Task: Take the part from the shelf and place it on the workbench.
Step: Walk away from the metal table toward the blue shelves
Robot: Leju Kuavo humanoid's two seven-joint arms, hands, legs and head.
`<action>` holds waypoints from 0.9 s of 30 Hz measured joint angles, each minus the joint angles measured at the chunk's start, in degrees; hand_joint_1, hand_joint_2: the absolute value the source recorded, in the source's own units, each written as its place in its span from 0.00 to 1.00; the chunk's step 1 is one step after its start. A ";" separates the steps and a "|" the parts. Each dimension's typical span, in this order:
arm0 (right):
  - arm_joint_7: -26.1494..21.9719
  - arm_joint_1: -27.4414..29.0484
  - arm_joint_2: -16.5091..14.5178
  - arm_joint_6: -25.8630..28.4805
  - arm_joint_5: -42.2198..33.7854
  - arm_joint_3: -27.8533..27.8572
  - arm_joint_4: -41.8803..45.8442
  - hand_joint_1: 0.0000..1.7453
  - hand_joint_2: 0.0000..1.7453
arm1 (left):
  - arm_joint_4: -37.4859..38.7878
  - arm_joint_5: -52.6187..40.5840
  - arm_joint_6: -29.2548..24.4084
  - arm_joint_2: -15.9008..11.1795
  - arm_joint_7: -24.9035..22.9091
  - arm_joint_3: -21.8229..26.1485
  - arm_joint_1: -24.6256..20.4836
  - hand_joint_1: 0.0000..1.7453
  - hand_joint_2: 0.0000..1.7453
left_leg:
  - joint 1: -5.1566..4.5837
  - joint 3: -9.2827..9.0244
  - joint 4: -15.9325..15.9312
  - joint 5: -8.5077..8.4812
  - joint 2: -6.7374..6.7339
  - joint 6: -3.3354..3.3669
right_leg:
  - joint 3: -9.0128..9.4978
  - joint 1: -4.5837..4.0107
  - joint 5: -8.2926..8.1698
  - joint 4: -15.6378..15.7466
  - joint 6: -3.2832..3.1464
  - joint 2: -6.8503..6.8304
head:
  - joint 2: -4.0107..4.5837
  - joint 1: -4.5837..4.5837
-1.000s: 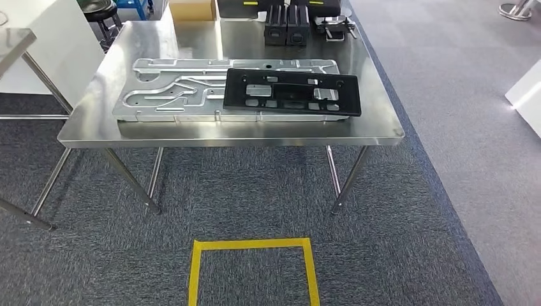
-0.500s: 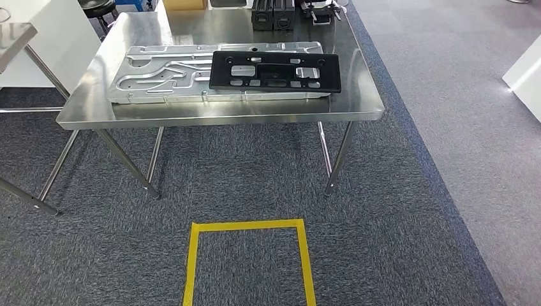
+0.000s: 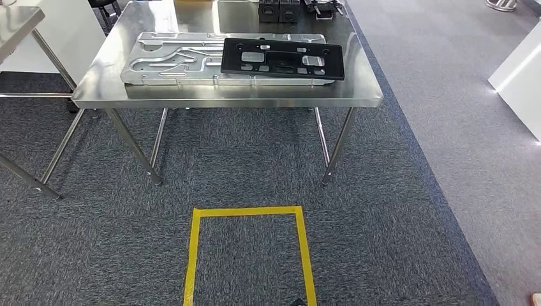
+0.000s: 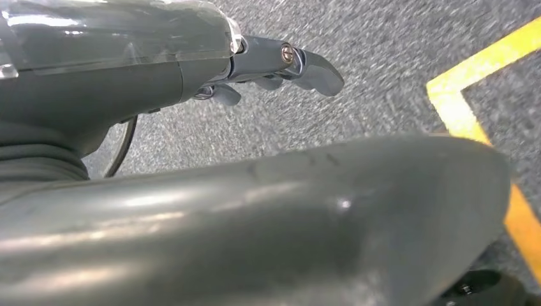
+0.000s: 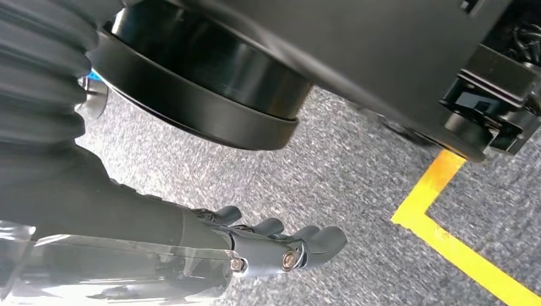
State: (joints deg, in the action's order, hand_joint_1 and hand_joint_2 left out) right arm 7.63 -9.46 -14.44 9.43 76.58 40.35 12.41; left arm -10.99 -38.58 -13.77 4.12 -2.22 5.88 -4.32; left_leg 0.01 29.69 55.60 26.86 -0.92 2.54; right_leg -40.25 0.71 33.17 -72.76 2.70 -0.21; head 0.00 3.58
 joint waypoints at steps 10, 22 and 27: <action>0.73 0.96 0.66 0.98 -0.62 0.21 -0.14 0.00 1.00 | 0.00 0.12 0.03 0.61 -0.25 0.03 0.13 0.00 0.00 | -0.18 5.00 1.45 -3.25 0.03 -1.99 | 13.83 -0.87 -4.40 18.65 -3.11 -0.04 | 0.00 0.00; 0.37 0.20 0.79 0.87 -1.73 0.90 -0.22 0.00 0.25 | 0.00 0.08 -0.70 0.62 0.64 0.33 0.41 0.00 0.50 | 0.98 -4.50 1.67 4.22 0.74 -3.57 | 4.26 -0.42 -10.19 15.24 -2.25 -0.36 | 0.00 0.01; -0.80 0.53 0.90 1.58 -2.47 1.46 -0.24 0.00 1.00 | 0.02 0.39 -1.03 0.66 -0.77 0.70 0.73 0.00 1.00 | 0.80 -3.45 -0.16 3.12 0.32 -1.09 | 2.71 0.00 -8.48 12.50 -0.46 -0.21 | 0.00 -0.01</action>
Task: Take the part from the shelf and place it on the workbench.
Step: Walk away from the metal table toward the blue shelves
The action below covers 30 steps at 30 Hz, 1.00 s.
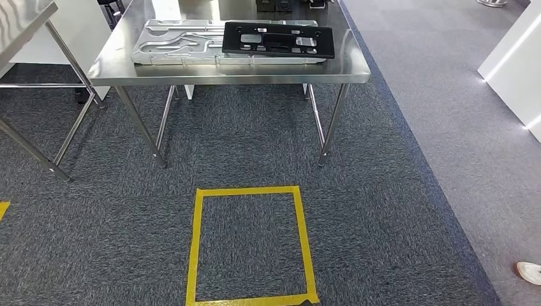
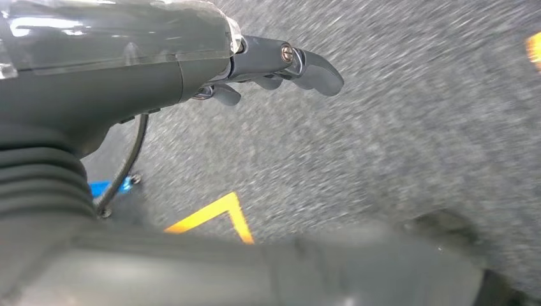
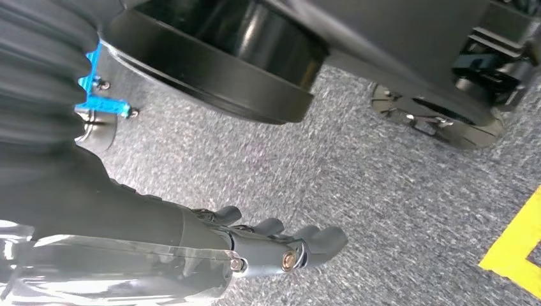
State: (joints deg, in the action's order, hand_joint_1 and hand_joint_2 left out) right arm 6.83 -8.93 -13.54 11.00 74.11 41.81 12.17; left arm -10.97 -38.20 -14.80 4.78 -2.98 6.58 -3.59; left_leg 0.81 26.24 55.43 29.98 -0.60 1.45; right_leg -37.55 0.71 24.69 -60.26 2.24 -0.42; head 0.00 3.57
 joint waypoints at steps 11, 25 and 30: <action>-3.03 3.33 1.82 -1.05 -13.04 -3.47 -0.17 0.00 1.00 | -3.48 6.44 1.97 -0.14 -0.75 0.48 0.24 0.00 0.75 | -0.73 4.92 1.10 -3.77 -0.53 -0.59 | 10.80 -0.55 4.94 4.85 -1.26 0.17 | 0.00 0.01; -3.77 6.45 5.29 -4.48 -34.58 -16.07 4.94 0.00 0.00 | -4.21 17.89 6.51 -1.61 0.45 -0.72 7.55 0.00 0.00 | -0.04 3.77 3.50 -1.03 0.14 -1.95 | 7.82 -0.49 3.58 3.12 -2.34 -0.35 | 0.00 0.02; -4.26 7.91 7.19 -5.80 -42.68 -21.02 6.93 0.00 0.00 | -4.29 22.04 8.12 -2.03 1.00 -1.60 9.20 0.00 0.00 | -0.25 3.87 2.26 -1.71 0.11 0.03 | 6.84 -0.34 4.49 1.56 -0.58 -0.14 | 0.00 0.01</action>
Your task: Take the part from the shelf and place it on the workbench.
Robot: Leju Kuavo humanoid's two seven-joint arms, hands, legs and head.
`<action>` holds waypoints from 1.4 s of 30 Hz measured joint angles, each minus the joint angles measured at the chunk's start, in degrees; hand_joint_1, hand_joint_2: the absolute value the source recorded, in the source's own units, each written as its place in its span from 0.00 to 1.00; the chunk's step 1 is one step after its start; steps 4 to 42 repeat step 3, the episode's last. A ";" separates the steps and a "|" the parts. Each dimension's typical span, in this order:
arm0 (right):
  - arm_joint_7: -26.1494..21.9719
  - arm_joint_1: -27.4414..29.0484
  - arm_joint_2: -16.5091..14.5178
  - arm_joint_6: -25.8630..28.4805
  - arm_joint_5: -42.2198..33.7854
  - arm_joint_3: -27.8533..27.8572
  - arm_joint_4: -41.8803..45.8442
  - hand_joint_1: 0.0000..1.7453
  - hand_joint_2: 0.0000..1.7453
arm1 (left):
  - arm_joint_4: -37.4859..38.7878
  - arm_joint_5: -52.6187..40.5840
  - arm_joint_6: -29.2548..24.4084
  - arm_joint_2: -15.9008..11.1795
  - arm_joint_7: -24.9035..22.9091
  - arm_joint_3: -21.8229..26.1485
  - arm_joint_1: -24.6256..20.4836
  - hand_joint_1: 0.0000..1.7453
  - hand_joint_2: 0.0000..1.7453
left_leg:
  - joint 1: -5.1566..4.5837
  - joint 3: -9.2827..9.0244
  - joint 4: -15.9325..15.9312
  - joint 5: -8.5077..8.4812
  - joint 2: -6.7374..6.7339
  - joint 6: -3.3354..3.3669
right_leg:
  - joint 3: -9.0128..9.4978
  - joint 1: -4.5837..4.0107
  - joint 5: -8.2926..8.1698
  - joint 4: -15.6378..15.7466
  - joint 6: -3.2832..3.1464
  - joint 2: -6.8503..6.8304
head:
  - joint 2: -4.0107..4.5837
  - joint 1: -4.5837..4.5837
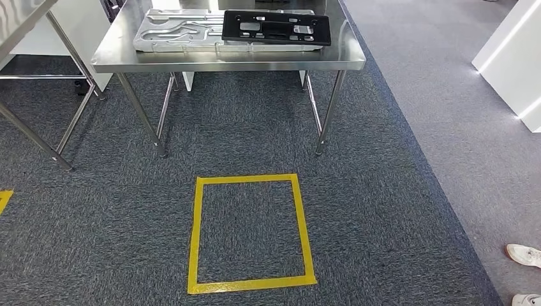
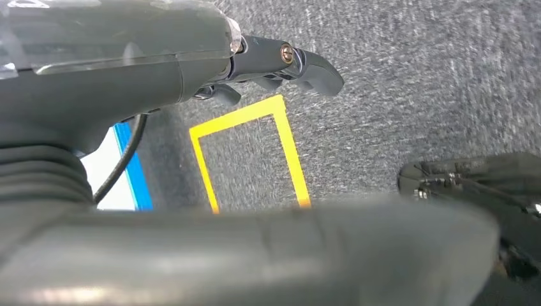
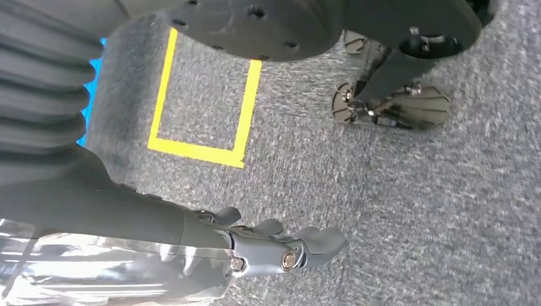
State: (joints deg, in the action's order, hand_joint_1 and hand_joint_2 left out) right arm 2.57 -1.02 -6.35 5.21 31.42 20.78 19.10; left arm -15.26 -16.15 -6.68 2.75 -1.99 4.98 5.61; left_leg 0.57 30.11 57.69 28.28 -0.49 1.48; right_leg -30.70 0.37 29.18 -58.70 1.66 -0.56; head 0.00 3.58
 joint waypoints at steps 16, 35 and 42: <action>-0.41 1.59 0.78 -0.65 -3.88 -2.31 0.12 0.00 0.00 | -1.00 1.97 0.78 -0.23 0.31 -0.48 -0.19 0.00 0.00 | 0.02 0.56 -0.18 -0.53 -0.09 0.75 | -3.17 0.21 4.82 -7.18 0.64 0.27 | 0.00 0.00; -0.41 1.59 0.78 -0.65 -3.88 -2.31 0.12 0.00 0.00 | -1.00 1.97 0.78 -0.23 0.31 -0.48 -0.19 0.00 0.00 | 0.02 0.56 -0.18 -0.53 -0.09 0.75 | -3.17 0.21 4.82 -7.18 0.64 0.27 | 0.00 0.00; -0.41 1.59 0.78 -0.65 -3.88 -2.31 0.12 0.00 0.00 | -1.00 1.97 0.78 -0.23 0.31 -0.48 -0.19 0.00 0.00 | 0.02 0.56 -0.18 -0.53 -0.09 0.75 | -3.17 0.21 4.82 -7.18 0.64 0.27 | 0.00 0.00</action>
